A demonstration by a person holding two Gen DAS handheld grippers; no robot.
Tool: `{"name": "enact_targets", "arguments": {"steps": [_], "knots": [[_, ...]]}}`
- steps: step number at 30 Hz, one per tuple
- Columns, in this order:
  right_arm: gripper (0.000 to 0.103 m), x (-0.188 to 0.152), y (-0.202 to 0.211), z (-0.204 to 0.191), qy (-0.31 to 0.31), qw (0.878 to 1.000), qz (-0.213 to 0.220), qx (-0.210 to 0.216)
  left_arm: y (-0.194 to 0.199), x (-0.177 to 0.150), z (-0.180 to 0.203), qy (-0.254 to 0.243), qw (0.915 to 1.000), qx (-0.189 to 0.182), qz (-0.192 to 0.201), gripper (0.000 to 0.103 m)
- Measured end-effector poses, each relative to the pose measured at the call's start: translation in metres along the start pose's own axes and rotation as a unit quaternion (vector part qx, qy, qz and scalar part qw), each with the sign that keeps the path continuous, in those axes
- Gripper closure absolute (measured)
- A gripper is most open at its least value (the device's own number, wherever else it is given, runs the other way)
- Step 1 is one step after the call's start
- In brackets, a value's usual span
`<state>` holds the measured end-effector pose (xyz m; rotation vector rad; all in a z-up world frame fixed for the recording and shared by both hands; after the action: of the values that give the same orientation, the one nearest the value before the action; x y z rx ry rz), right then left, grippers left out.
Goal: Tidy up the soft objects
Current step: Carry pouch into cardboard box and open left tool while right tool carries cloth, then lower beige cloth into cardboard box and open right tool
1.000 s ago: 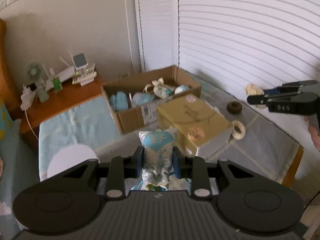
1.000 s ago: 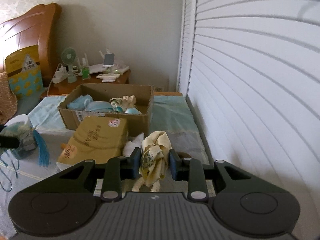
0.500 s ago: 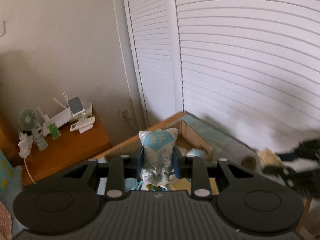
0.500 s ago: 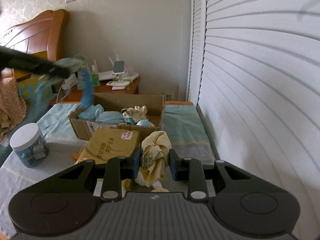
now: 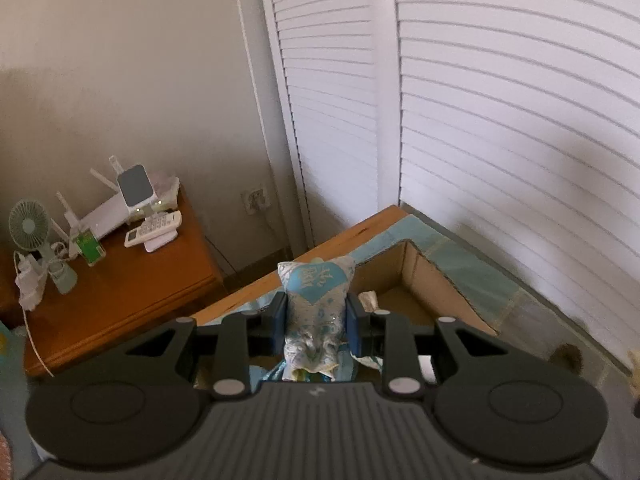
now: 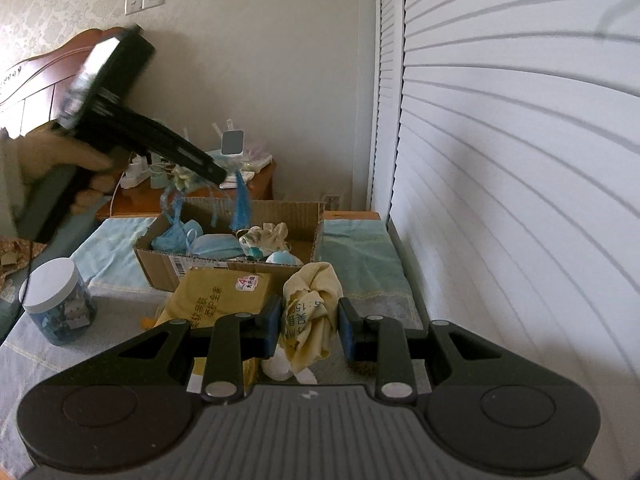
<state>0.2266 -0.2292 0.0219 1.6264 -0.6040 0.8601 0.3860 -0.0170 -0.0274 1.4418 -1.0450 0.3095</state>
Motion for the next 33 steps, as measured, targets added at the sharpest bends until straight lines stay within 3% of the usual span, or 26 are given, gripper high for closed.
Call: {"name": "enact_targets", "arguments": {"steps": [2, 4, 7, 15, 21, 29, 33], "knots": [[0.069, -0.001, -0.001, -0.001, 0.001, 1.0, -0.001, -0.001, -0.01, -0.005, 0.002, 0.005, 1.0, 0.0, -0.003, 0.07], [0.069, -0.001, -0.004, -0.002, 0.003, 1.0, -0.003, -0.003, -0.015, -0.01, 0.007, 0.013, 0.9997, -0.012, -0.017, 0.047], [0.069, -0.001, -0.005, -0.002, 0.004, 1.0, -0.004, -0.004, -0.008, -0.013, 0.007, 0.016, 0.9998, -0.006, -0.007, 0.023], [0.069, 0.002, -0.012, -0.004, 0.004, 1.0, -0.005, -0.001, 0.041, -0.032, 0.015, 0.011, 0.9999, 0.002, -0.001, 0.009], [0.069, 0.01, -0.025, -0.007, 0.006, 1.0, -0.008, 0.004, 0.088, -0.063, 0.032, 0.005, 1.0, -0.004, 0.0, 0.008], [0.069, 0.034, -0.056, -0.019, 0.005, 0.999, -0.017, 0.029, 0.145, -0.117, 0.047, 0.069, 0.9976, 0.011, -0.004, 0.006], [0.069, 0.054, -0.079, -0.027, 0.009, 0.998, -0.028, 0.049, 0.163, -0.132, 0.046, 0.085, 0.9955, 0.041, 0.009, 0.006]]}}
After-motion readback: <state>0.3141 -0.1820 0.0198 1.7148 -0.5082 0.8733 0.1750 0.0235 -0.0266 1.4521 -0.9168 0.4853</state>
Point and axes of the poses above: each gripper's, at about its wrist camera, not at the fingertips, and y roughly against the way its jaws point, z to its right, x to its top, the point moved 10 cm from there along -y, roughly the way its jaws point, and after that the axes turned 6 degrees about -y, right-handed, at the moved point
